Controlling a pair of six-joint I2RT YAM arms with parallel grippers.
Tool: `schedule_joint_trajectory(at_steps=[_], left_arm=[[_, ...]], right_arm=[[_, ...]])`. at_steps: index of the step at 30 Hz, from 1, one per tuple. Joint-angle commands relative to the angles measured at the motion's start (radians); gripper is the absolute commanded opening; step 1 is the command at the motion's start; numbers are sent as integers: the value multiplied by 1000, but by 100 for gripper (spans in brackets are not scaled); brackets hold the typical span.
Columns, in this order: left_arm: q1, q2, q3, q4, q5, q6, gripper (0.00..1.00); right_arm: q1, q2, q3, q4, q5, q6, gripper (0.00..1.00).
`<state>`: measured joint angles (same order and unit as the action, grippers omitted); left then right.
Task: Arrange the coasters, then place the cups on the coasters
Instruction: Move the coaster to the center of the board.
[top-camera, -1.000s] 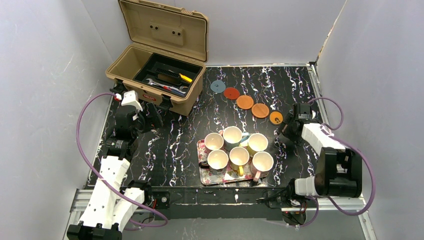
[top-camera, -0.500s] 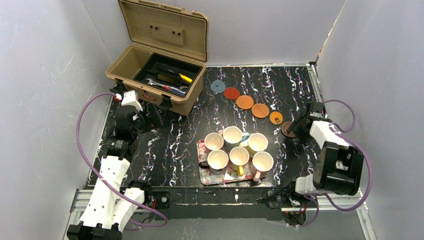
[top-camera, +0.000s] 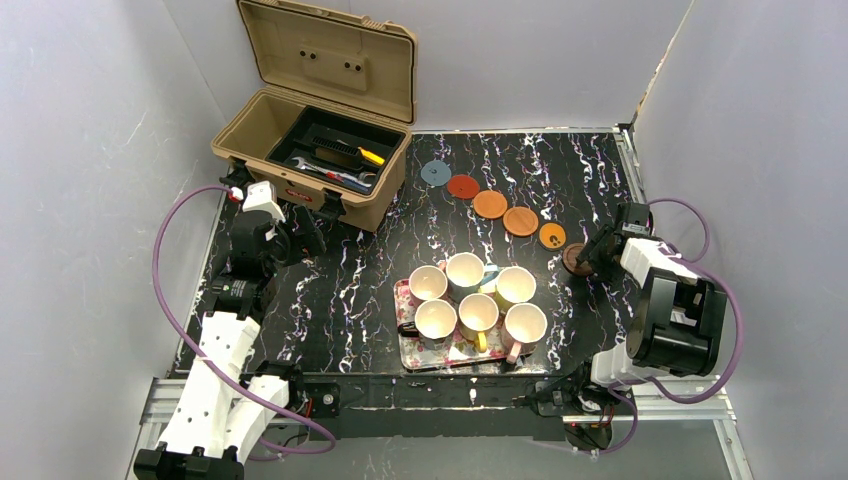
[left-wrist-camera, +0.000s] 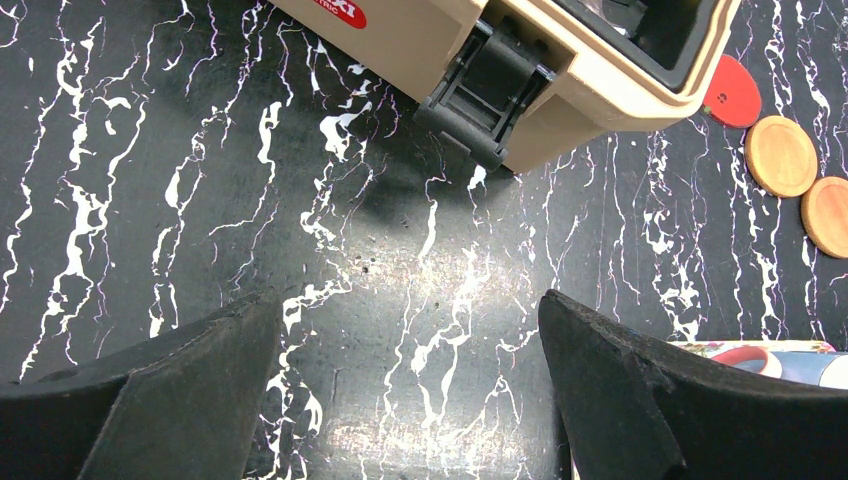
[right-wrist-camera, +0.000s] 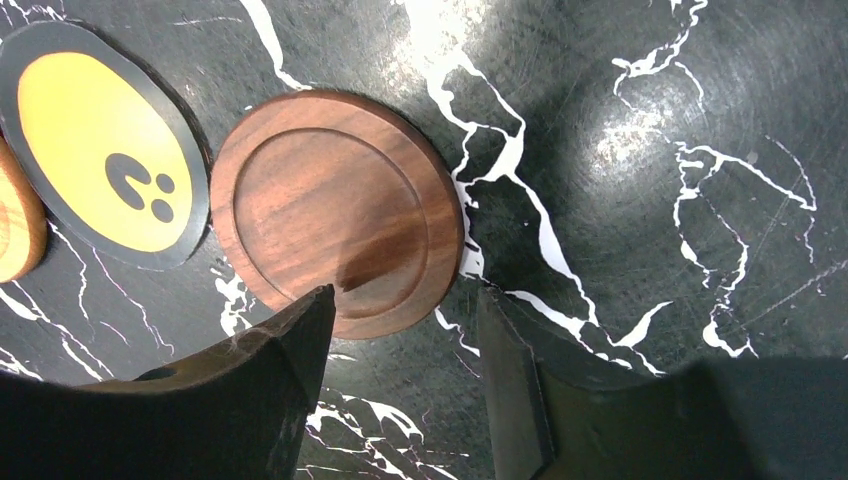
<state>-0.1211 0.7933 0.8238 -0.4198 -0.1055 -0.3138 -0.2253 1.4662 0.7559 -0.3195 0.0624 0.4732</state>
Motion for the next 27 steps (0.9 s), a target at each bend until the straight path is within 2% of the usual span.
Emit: schedule_joint_trajectory(at_steps=[1, 27], left_arm=[[0, 1, 6, -11, -17, 10, 98], [1, 13, 8, -7, -16, 10, 98]], right_arm=[[-10, 32, 12, 41, -21, -8, 62], [-11, 56, 15, 65, -30, 8, 60]])
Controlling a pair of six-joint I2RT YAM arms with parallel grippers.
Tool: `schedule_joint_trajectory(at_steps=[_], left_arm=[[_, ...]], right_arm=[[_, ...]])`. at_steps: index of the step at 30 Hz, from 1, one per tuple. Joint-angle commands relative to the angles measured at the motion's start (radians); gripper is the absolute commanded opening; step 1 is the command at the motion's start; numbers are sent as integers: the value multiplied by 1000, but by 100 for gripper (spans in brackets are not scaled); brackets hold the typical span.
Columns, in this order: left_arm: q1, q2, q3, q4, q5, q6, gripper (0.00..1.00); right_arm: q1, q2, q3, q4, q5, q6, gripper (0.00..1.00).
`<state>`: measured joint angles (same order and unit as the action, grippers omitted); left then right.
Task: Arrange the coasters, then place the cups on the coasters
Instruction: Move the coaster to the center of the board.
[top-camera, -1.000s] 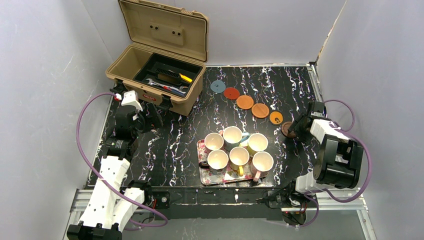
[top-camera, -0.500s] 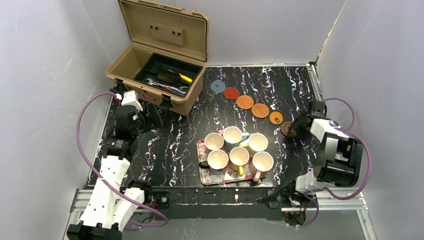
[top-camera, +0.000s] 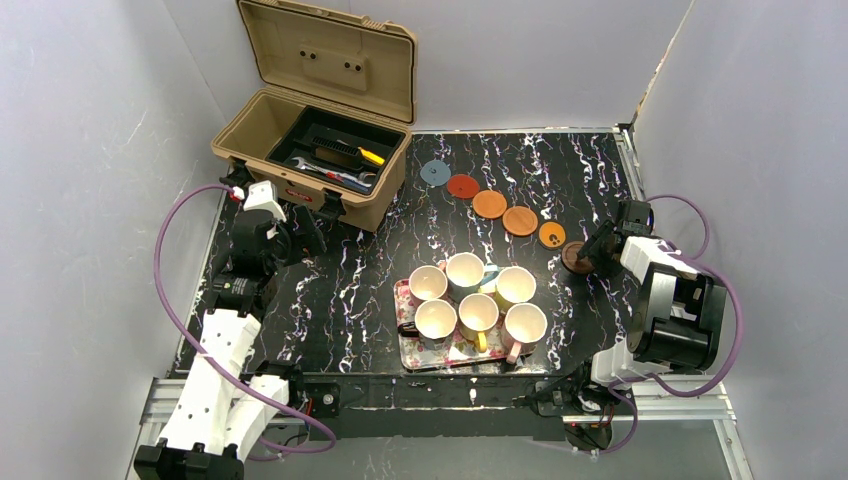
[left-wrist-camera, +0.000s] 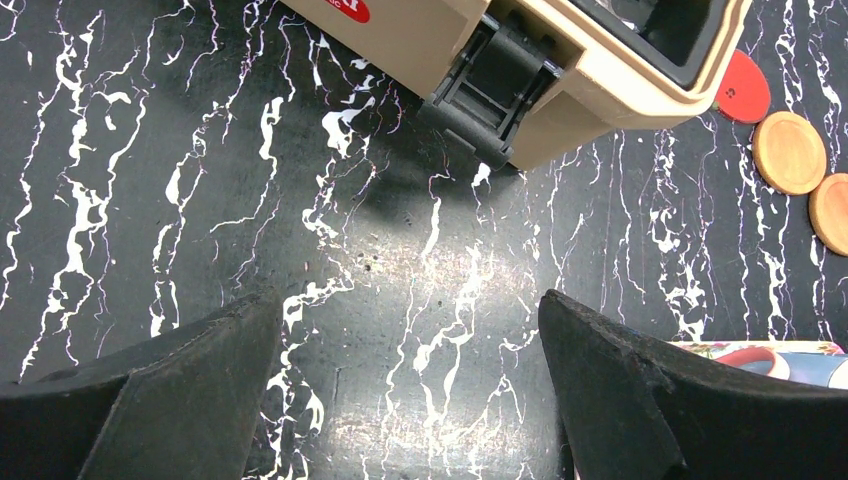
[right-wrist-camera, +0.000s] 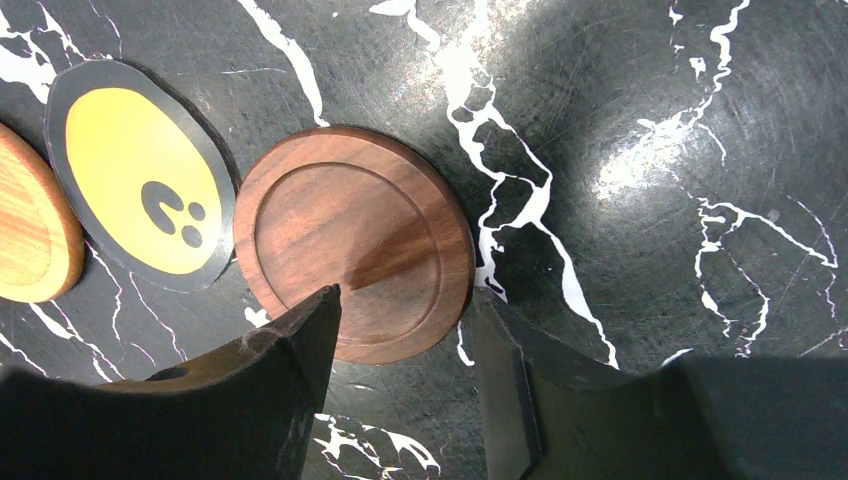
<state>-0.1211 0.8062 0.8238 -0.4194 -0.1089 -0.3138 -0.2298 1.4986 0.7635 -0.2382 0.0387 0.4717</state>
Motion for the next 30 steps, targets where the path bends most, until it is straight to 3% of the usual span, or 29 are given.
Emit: schedule_joint_trajectory(at_steps=[1, 14, 22, 30], left_arm=[[1, 0, 8, -7, -13, 11, 98], [1, -6, -2, 24, 94, 36, 98], [-39, -7, -22, 69, 276, 47, 95], [-234, 26, -45, 93, 399, -36, 89]], right_arm=[[-6, 16, 9, -21, -3, 10, 61], [-6, -181, 68, -166, 49, -33, 74], [-3, -274, 88, -248, -201, -144, 79], [90, -425, 64, -292, -327, -165, 79]])
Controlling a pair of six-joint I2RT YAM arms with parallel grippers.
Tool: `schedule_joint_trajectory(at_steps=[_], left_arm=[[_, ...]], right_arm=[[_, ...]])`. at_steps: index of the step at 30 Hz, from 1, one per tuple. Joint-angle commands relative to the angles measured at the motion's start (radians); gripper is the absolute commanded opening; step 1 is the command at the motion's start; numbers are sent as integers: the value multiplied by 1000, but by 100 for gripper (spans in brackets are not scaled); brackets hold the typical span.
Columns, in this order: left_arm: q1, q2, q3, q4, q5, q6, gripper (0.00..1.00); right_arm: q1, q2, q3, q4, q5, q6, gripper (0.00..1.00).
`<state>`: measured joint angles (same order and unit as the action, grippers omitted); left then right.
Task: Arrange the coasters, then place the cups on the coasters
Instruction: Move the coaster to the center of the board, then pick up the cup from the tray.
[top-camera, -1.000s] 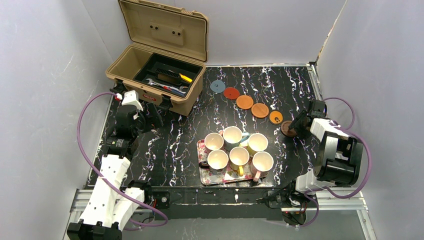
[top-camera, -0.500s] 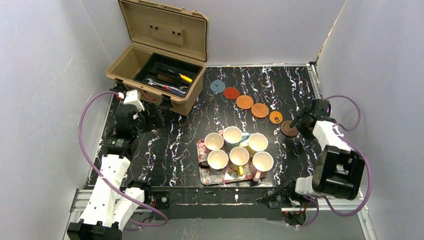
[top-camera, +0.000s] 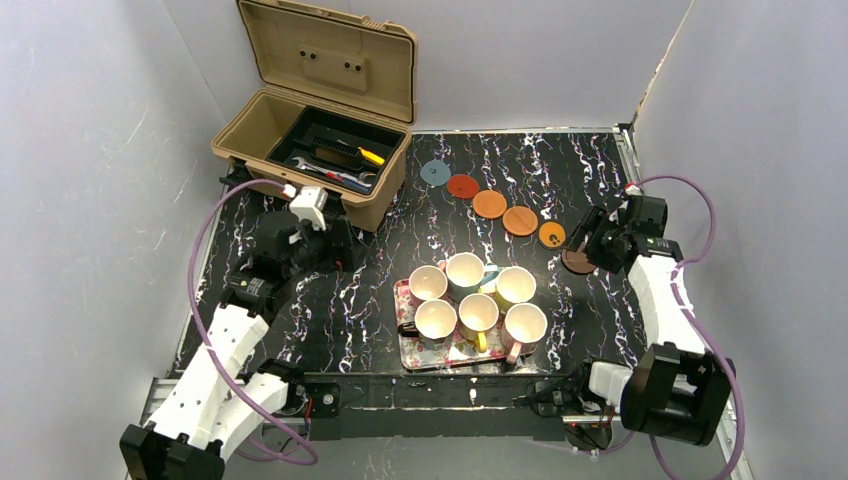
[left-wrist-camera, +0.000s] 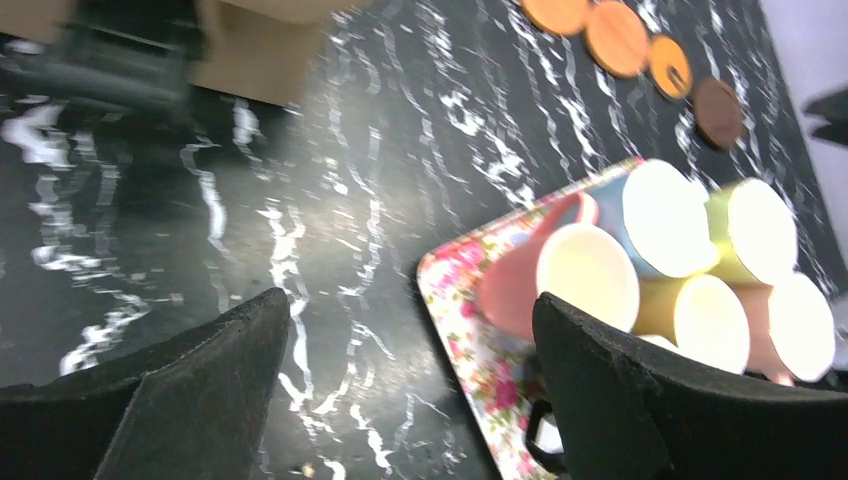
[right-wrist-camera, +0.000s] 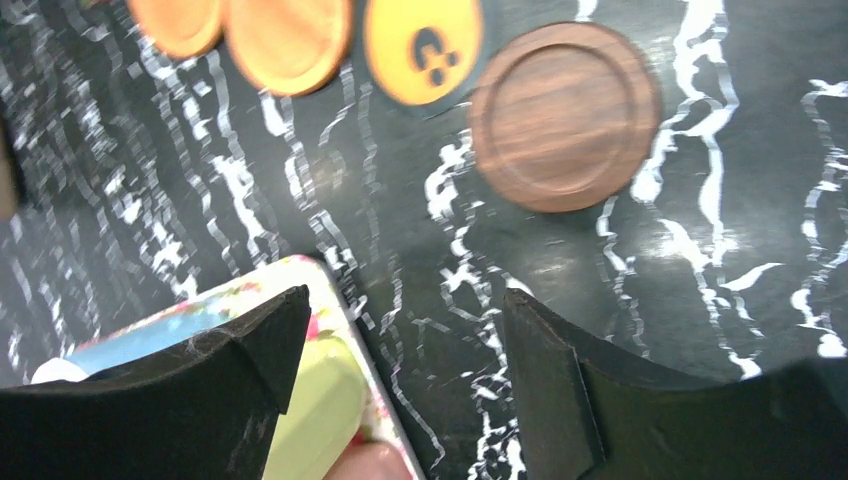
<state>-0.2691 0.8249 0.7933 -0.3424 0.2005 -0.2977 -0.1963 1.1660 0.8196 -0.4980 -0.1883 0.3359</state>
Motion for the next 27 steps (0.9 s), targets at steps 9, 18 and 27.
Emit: schedule_joint_trajectory(at_steps=[9, 18, 27], left_arm=[[-297, 62, -118, 77, -17, -298, 85], [-449, 276, -73, 126, -153, -393, 72], [-478, 391, -27, 150, -229, -477, 68]], right_arm=[[268, -157, 90, -73, -181, -50, 84], [340, -250, 53, -114, -173, -34, 82], [339, -337, 53, -198, -152, -87, 82]])
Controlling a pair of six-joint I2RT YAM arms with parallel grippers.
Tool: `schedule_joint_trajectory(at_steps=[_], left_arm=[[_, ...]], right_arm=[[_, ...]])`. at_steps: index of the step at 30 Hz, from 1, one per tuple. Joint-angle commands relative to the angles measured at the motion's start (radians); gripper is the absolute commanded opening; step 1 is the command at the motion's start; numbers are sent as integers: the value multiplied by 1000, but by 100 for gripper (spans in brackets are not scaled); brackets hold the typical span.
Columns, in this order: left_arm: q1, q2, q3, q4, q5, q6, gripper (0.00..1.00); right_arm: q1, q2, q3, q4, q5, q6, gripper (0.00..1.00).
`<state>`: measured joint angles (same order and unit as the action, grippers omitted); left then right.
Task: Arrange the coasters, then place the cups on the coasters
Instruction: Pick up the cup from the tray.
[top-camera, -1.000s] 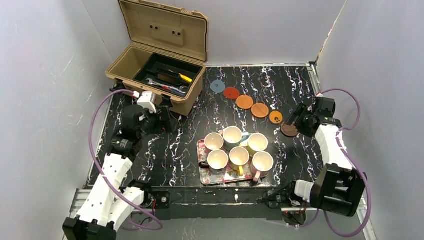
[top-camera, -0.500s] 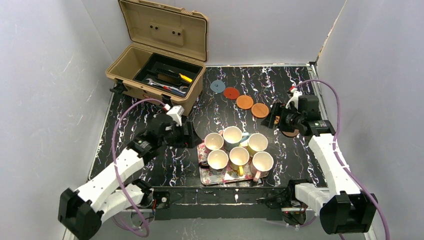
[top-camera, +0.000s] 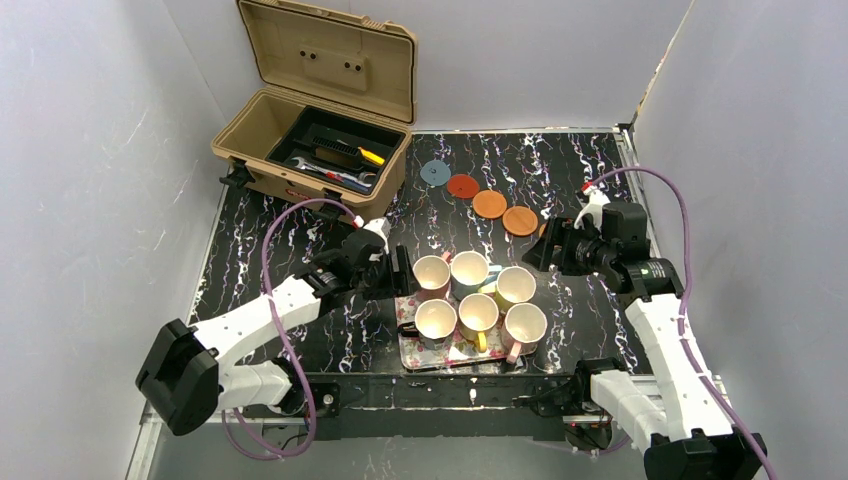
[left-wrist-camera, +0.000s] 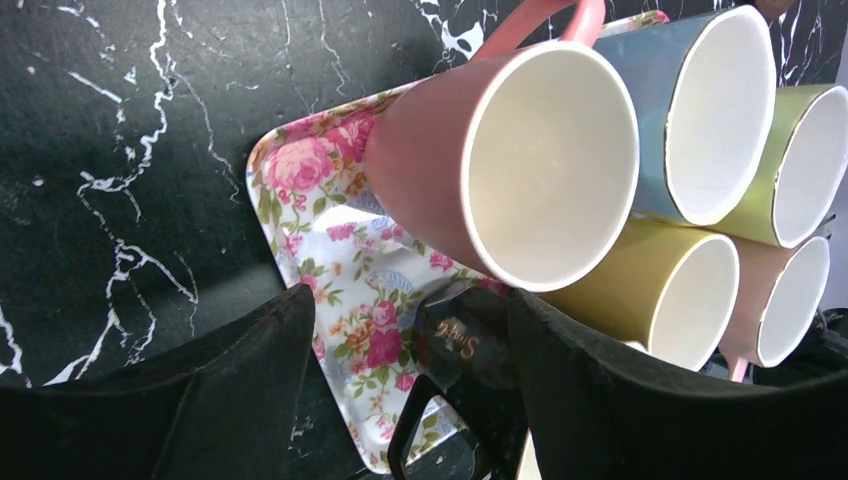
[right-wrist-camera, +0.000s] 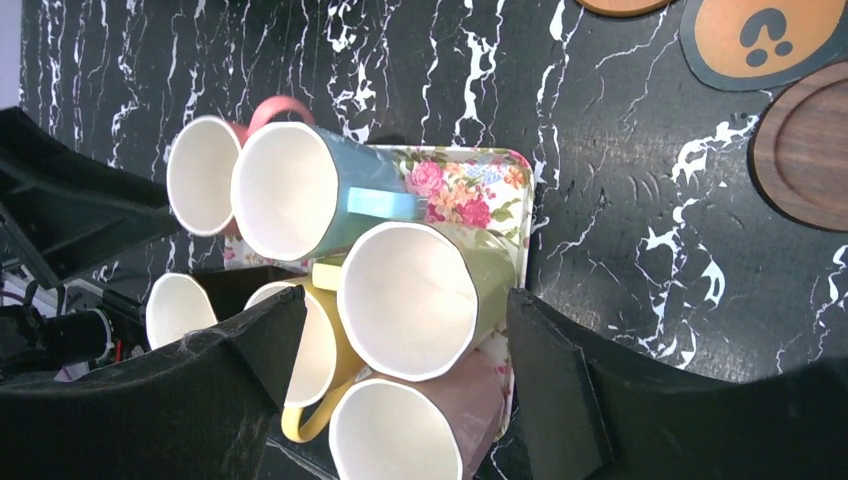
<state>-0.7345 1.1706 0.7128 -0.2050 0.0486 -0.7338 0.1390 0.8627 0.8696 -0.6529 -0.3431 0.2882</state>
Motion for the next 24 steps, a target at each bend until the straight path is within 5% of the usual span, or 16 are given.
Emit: schedule_joint_trajectory(at_steps=[1, 24], left_arm=[[-16, 54, 62, 13, -81, -46, 66], [-68, -7, 76, 19, -181, -104, 62]], right_arm=[[4, -41, 6, -51, 4, -48, 82], [4, -124, -5, -123, -25, -98, 83]])
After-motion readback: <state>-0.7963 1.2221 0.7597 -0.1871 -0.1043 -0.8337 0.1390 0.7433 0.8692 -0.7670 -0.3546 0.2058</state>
